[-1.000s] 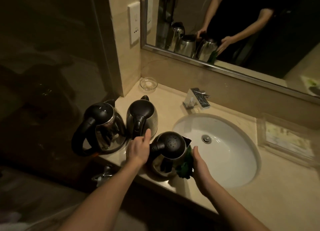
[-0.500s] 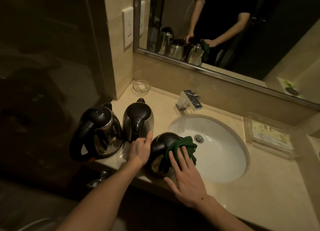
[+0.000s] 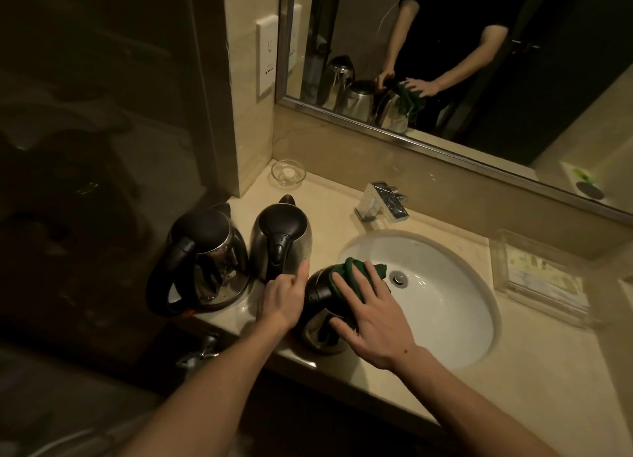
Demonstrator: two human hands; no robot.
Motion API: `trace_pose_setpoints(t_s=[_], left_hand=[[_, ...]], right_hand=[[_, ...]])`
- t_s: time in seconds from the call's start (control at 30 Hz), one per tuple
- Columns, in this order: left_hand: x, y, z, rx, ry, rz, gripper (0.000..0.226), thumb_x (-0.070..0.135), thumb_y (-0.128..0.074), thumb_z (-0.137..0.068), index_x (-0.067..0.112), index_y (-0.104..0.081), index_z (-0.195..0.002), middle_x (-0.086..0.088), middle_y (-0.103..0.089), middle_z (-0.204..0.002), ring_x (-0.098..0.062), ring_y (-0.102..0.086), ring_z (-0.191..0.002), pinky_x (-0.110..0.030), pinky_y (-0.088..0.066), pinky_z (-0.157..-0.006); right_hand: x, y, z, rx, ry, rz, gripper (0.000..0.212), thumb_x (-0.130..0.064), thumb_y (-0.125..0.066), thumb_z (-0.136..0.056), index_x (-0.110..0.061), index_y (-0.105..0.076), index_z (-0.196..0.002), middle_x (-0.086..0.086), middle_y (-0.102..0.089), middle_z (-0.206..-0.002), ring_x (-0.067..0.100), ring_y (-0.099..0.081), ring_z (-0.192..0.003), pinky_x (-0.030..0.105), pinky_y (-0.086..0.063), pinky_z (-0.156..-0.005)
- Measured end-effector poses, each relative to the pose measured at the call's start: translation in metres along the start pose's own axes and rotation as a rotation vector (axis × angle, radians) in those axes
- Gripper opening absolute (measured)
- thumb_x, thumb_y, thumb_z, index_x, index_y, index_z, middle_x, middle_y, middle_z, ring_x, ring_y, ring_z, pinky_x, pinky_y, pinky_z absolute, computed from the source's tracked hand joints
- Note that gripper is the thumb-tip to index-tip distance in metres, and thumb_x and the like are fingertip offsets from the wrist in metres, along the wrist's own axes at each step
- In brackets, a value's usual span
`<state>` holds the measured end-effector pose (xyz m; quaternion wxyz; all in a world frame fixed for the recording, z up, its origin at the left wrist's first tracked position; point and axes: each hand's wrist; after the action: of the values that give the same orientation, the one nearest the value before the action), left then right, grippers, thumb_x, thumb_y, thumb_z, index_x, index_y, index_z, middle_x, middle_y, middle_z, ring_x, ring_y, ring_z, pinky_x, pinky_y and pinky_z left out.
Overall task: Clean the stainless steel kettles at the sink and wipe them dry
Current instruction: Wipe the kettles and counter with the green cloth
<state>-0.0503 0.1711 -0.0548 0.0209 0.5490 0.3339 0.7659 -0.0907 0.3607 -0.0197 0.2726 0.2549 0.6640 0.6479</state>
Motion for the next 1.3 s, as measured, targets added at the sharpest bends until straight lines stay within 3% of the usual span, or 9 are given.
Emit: trace_pose_setpoints(t_s=[0.17,0.37,0.53,0.77,0.93,1.03,1.1,1.17,1.3], left_hand=[[-0.001,-0.001,-0.001,0.004,-0.001,-0.008,0.066,0.060,-0.027,-0.101,0.018,-0.051,-0.056,-0.002,-0.055,-0.060,-0.017,-0.053,-0.059,-0.031,-0.029,-0.054],[-0.001,-0.001,-0.002,0.011,-0.004,-0.016,0.066,0.059,-0.027,-0.101,0.018,-0.048,-0.054,-0.003,-0.054,-0.060,-0.017,-0.052,-0.059,-0.031,-0.029,-0.054],[-0.002,-0.003,-0.002,0.015,-0.005,-0.045,0.068,0.061,-0.026,-0.101,0.017,-0.053,-0.056,-0.003,-0.058,-0.062,-0.016,-0.054,-0.060,-0.030,-0.029,-0.054],[0.000,-0.003,0.000,0.070,0.014,-0.054,0.068,0.062,-0.026,-0.099,0.018,-0.050,-0.053,-0.002,-0.056,-0.060,-0.016,-0.053,-0.059,-0.031,-0.029,-0.054],[0.002,-0.004,0.003,0.101,0.044,-0.035,0.066,0.064,-0.027,-0.098,0.020,-0.045,-0.052,0.000,-0.052,-0.057,-0.015,-0.051,-0.058,-0.030,-0.028,-0.055],[0.004,-0.005,0.005,0.124,0.057,-0.021,0.066,0.065,-0.027,-0.097,0.020,-0.047,-0.053,-0.001,-0.053,-0.058,-0.015,-0.053,-0.059,-0.030,-0.029,-0.055],[0.005,-0.006,0.005,0.142,0.070,-0.004,0.066,0.063,-0.029,-0.098,0.019,-0.047,-0.052,-0.001,-0.054,-0.058,-0.017,-0.052,-0.060,-0.031,-0.031,-0.058],[0.006,-0.008,0.006,0.161,0.083,0.030,0.065,0.061,-0.032,-0.099,0.020,-0.045,-0.051,0.000,-0.051,-0.056,-0.017,-0.050,-0.058,-0.032,-0.031,-0.059],[0.009,-0.010,0.008,0.208,0.118,0.104,0.063,0.055,-0.038,-0.101,0.021,-0.043,-0.048,0.006,-0.045,-0.047,-0.010,-0.046,-0.049,-0.027,-0.027,-0.053]], right_hand=[[0.005,-0.003,-0.001,0.000,0.076,0.049,0.074,-0.071,-0.025,-0.090,-0.035,-0.007,-0.152,0.007,-0.019,-0.158,0.031,0.004,-0.146,0.049,-0.008,-0.116],[0.001,0.001,-0.013,0.010,-0.065,-0.046,0.070,-0.073,-0.015,-0.089,-0.040,-0.007,-0.150,0.003,-0.021,-0.157,0.028,0.002,-0.146,0.042,-0.004,-0.116],[-0.002,-0.002,-0.011,0.028,0.034,0.007,0.068,-0.072,-0.016,-0.091,-0.040,-0.011,-0.150,0.003,-0.022,-0.157,0.031,-0.004,-0.146,0.044,-0.006,-0.116],[-0.005,-0.010,-0.016,0.117,-0.154,-0.111,0.071,-0.069,-0.011,-0.091,-0.032,-0.018,-0.151,0.001,-0.026,-0.155,0.023,-0.010,-0.145,0.037,-0.012,-0.116],[-0.009,-0.024,0.002,0.351,-0.509,-0.555,0.071,-0.064,-0.018,-0.090,-0.025,-0.027,-0.148,0.000,-0.032,-0.150,0.016,-0.025,-0.139,0.035,-0.029,-0.109],[-0.008,-0.034,0.013,0.502,-0.724,-0.873,0.062,-0.056,-0.030,-0.092,-0.023,-0.035,-0.144,-0.002,-0.043,-0.133,0.012,-0.040,-0.121,0.034,-0.036,-0.099],[-0.001,-0.038,0.020,0.548,-0.917,-1.131,0.047,-0.055,-0.036,-0.091,-0.024,-0.054,-0.122,0.001,-0.052,-0.116,0.016,-0.048,-0.108,0.038,-0.042,-0.089],[0.011,-0.040,0.026,0.575,-1.190,-1.433,0.039,-0.056,-0.041,-0.087,-0.022,-0.059,-0.092,0.006,-0.058,-0.095,0.022,-0.056,-0.090,0.036,-0.046,-0.075],[0.032,-0.046,0.037,0.585,-1.500,-1.744,0.044,-0.053,-0.047,-0.089,-0.015,-0.059,-0.108,0.002,-0.058,-0.089,0.017,-0.055,-0.081,0.035,-0.042,-0.078]])
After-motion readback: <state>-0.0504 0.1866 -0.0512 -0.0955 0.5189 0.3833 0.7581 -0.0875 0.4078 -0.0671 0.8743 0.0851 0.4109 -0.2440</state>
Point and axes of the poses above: each hand's wrist, its own z-axis away from the middle knuckle, its own y-axis out of the back of the hand, x = y × z
